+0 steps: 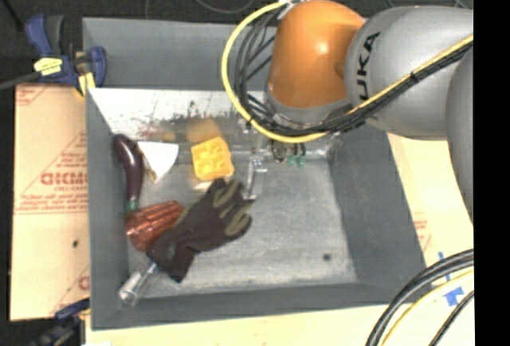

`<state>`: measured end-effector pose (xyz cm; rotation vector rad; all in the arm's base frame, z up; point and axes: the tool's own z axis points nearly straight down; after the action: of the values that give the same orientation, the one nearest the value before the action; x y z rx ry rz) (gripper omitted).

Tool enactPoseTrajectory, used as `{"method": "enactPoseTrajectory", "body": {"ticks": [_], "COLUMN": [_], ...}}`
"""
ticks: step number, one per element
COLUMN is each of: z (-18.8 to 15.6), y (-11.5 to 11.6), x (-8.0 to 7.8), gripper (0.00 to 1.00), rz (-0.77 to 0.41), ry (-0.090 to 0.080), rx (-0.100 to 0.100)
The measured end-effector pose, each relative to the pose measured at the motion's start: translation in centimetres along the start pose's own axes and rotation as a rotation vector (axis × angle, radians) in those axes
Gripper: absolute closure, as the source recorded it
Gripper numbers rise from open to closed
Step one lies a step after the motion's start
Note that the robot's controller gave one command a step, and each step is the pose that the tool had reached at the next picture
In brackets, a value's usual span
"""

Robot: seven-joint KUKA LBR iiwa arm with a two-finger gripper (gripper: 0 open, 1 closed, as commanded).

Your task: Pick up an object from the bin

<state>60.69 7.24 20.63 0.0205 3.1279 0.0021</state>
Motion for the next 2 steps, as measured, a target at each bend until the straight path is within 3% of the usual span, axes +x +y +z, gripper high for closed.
{"method": "enactPoseTrajectory", "body": {"ticks": [1, 2], "z": [6.4, 8.9], "y": [2.8, 3.5], "x": [4.0, 5.9], "gripper": [0.00, 0.00], "rz": [0.095, 0.044], "ry": [0.006, 0.009], "rx": [0.000, 0.001]}}
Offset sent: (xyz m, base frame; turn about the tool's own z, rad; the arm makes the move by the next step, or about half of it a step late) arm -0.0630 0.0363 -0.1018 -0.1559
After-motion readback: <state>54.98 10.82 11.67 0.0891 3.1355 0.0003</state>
